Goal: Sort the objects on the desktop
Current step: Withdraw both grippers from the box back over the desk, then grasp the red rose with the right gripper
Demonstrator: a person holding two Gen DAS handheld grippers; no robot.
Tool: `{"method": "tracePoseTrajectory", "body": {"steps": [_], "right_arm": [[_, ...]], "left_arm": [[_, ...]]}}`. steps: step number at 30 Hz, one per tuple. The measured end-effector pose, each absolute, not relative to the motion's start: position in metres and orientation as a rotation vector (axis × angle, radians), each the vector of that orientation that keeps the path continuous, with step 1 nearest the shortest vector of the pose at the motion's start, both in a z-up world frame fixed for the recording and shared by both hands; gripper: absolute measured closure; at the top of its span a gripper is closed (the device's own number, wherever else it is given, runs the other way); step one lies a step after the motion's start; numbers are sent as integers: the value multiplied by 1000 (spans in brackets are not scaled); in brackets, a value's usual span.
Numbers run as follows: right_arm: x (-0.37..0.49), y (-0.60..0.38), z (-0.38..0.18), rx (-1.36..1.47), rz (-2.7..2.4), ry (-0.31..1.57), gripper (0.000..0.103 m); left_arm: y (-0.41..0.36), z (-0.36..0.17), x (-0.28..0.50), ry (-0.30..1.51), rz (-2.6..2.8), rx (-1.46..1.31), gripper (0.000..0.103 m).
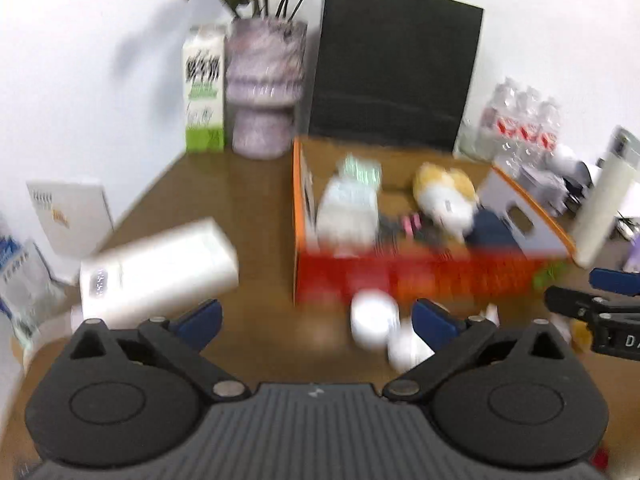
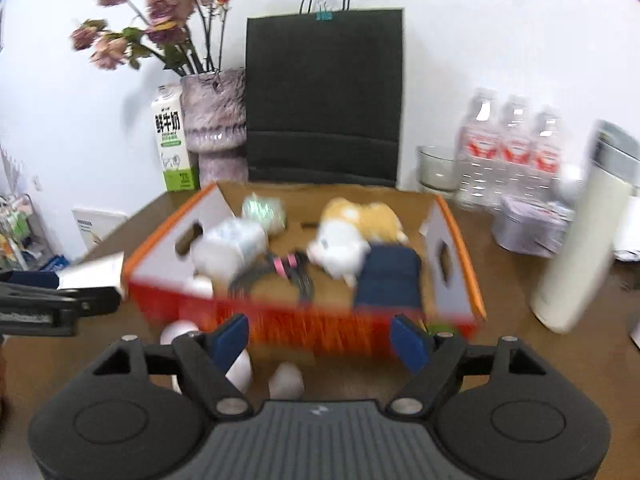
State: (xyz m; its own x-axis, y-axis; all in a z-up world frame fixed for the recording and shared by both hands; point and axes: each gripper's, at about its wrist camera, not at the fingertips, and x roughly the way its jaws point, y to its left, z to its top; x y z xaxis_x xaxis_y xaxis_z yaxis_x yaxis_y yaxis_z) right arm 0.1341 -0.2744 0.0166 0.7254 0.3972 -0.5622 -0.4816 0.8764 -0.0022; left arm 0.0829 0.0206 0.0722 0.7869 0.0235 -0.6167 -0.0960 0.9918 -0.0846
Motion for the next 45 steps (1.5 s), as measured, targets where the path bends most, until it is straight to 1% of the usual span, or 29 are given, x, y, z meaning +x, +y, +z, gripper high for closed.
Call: {"method": "tracePoseTrajectory", "body": {"steps": [4, 6, 7, 11, 13, 15, 26, 34, 38, 39, 41, 42, 43, 44, 45], "right_arm": [[75, -303, -14, -151, 452, 564, 25], [52, -321, -26, -86, 461, 564, 24], [43, -329, -31, -66, 479, 562, 21], [23, -350, -42, -59, 459, 579, 21], [16, -356, -45, -46, 459, 573, 20], [12, -362, -50, -15, 466, 579, 20], [14, -368, -55, 48, 479, 589, 20], [12, -362, -56, 9, 461, 590, 20], [12, -349, -54, -77, 447, 587, 22], [14, -346, -54, -90, 450, 591, 23], [20, -342, -54, -87, 470, 610, 40], [22, -340, -56, -82, 487, 626, 45], [25, -340, -57, -77, 501, 641, 57], [27, -340, -58, -68, 514, 652, 68], [28, -342, -58, -52, 522, 659, 71]], "left_arm": [[9, 45, 17, 653, 52, -126, 0], [1, 41, -13, 608, 38, -114, 0], [-4, 39, -27, 584, 36, -99, 0], [-19, 31, -56, 542, 51, 8, 0], [-23, 26, -63, 509, 49, 40, 0], [-27, 20, -63, 535, 50, 61, 0], [-37, 15, -63, 531, 3, 135, 0], [-36, 15, -60, 549, -16, 137, 0], [-34, 26, -49, 533, -87, 51, 0], [-36, 31, -44, 521, -115, 34, 0], [-42, 36, -32, 499, -191, 62, 0], [-45, 37, -25, 493, -227, 88, 0], [-46, 37, -14, 508, -272, 111, 0], [-47, 37, -3, 541, -303, 129, 5], [-47, 37, 7, 568, -310, 143, 15]]}}
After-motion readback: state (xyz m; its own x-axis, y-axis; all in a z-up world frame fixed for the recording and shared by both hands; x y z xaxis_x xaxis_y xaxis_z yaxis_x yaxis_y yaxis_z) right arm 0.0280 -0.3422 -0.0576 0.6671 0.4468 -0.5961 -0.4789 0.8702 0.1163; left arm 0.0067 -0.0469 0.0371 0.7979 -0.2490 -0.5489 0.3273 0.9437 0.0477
